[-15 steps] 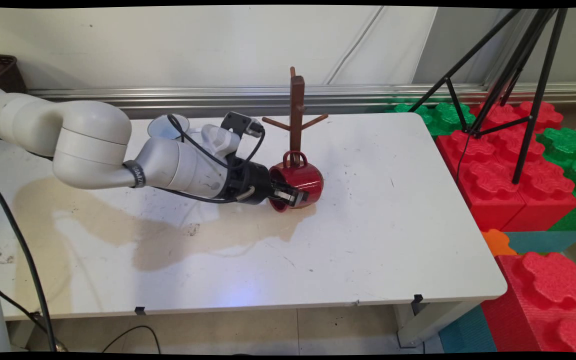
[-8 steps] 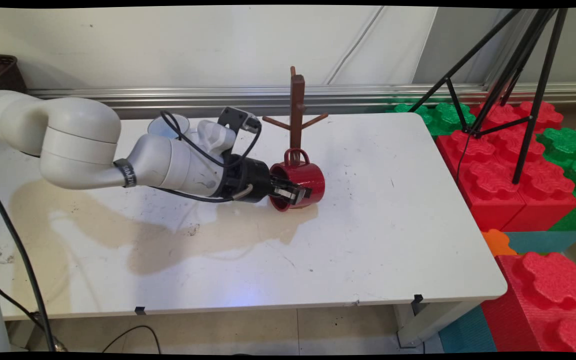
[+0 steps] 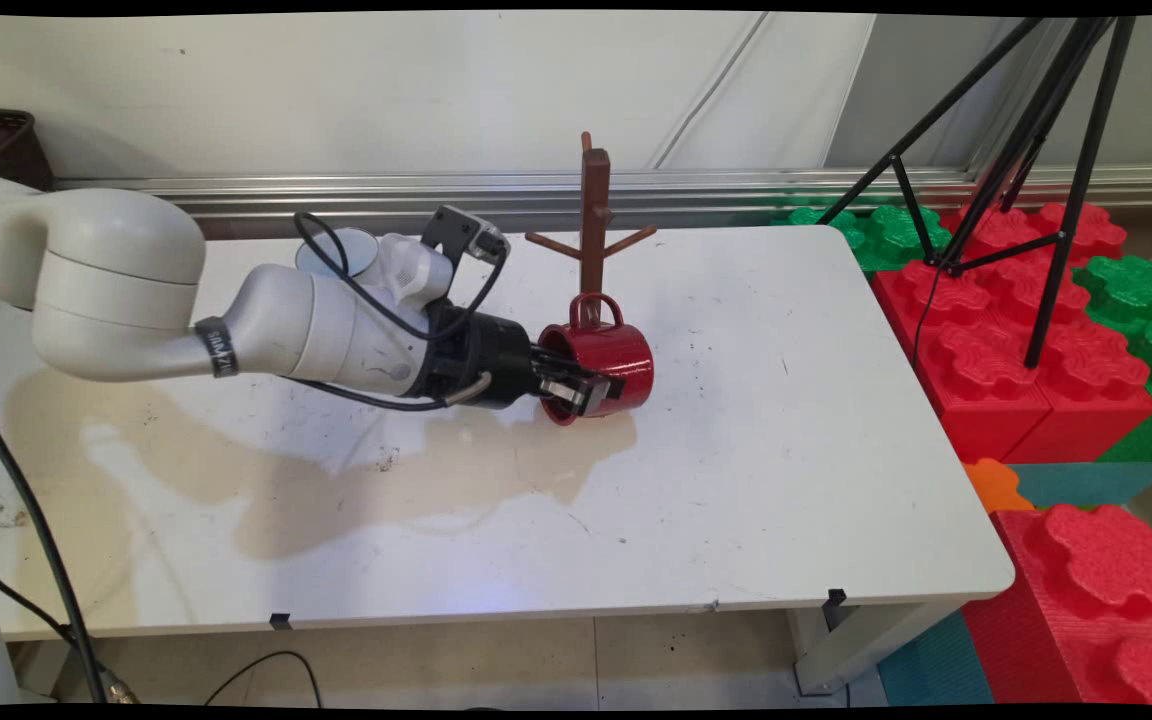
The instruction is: Place the picked object on the table
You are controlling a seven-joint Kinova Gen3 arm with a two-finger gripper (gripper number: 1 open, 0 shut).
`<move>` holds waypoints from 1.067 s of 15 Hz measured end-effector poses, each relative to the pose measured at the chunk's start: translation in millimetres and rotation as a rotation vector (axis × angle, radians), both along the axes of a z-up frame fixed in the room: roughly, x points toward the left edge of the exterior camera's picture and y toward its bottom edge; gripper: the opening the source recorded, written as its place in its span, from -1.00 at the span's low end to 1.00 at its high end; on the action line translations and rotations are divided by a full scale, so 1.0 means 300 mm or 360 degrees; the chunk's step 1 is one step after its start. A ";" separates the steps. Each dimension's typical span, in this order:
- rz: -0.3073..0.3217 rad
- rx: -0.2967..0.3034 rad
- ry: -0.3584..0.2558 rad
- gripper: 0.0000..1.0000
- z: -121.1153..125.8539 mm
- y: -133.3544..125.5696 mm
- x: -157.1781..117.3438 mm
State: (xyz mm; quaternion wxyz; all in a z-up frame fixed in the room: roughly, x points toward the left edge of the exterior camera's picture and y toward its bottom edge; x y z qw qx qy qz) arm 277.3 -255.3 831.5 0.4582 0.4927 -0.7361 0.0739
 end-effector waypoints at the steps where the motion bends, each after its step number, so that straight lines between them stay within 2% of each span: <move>1: -0.0020 -0.0006 -0.0006 -1.00 0.005 0.009 0.001; 4: -0.0116 -0.0020 -0.0054 -1.00 0.018 0.046 0.011; 9: -0.0245 -0.0030 -0.0218 -1.00 0.047 0.099 0.063; 12: -0.0332 -0.0041 -0.0260 -1.00 0.075 0.126 0.088; 16: -0.0344 -0.0014 -0.0524 -1.00 0.093 0.138 0.158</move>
